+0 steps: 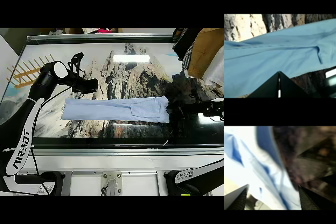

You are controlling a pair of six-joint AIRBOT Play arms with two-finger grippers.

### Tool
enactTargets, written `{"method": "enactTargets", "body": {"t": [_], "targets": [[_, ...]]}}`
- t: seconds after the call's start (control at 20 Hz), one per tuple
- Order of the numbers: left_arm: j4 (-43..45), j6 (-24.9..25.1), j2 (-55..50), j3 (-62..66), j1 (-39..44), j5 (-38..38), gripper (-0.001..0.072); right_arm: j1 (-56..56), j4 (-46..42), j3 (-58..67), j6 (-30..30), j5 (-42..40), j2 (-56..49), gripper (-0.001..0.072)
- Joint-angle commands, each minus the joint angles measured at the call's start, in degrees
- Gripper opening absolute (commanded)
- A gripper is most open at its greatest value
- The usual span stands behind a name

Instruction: Fold the clothes and pants, and hang the long-sleeved shirts on hangers.

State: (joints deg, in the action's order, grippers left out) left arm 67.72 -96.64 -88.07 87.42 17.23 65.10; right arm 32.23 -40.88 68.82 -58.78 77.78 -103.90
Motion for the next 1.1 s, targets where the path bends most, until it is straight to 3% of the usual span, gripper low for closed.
{"method": "enactTargets", "body": {"t": [0.0, 0.4, 0.45, 0.55, 0.65, 0.75, 0.9, 1.05], "targets": [[0.1, -1.0, -0.2, 0.0, 0.7, -1.0, 0.0006, -2.9, 4.2, -1.9, 1.9, -1.4, -0.7, 0.072], [0.3, -0.9, -0.2, 0.0, 0.3, -1.0, 0.0006, -12.6, 6.2, -1.9, 1.6, -4.5, -0.7, 0.0713], [0.3, -0.9, -0.3, 0.0, 0.3, -1.0, 0.0006, -13.2, 6.2, -1.9, 1.6, -4.9, -0.7, 0.0685], [0.3, -0.9, -0.3, 0.0, 0.3, -1.0, 0.0006, -13.6, 6.2, -1.9, 1.6, -4.9, -0.7, 0.0307], [0.3, -0.9, -0.3, 0.0, 0.3, -1.2, 0.0006, -13.6, 6.1, -1.8, 1.6, -4.9, -0.3, 0.0046], [0.1, -0.9, -0.8, 0.0, 0.6, -1.3, 0.0006, -13.4, 4.7, -1.4, -0.1, -4.9, 1.0, 0.0021], [0.0, -0.8, -4.7, 0.0, 2.5, -2.0, 0.0006, -13.4, -4.6, 3.5, -4.8, -0.9, 4.9, 0.002], [-3.8, 1.9, -11.2, 0.1, 5.3, -9.2, 0.0005, -14.8, -15.6, 12.5, -12.5, 6.5, 8.6, 0.002]]}}
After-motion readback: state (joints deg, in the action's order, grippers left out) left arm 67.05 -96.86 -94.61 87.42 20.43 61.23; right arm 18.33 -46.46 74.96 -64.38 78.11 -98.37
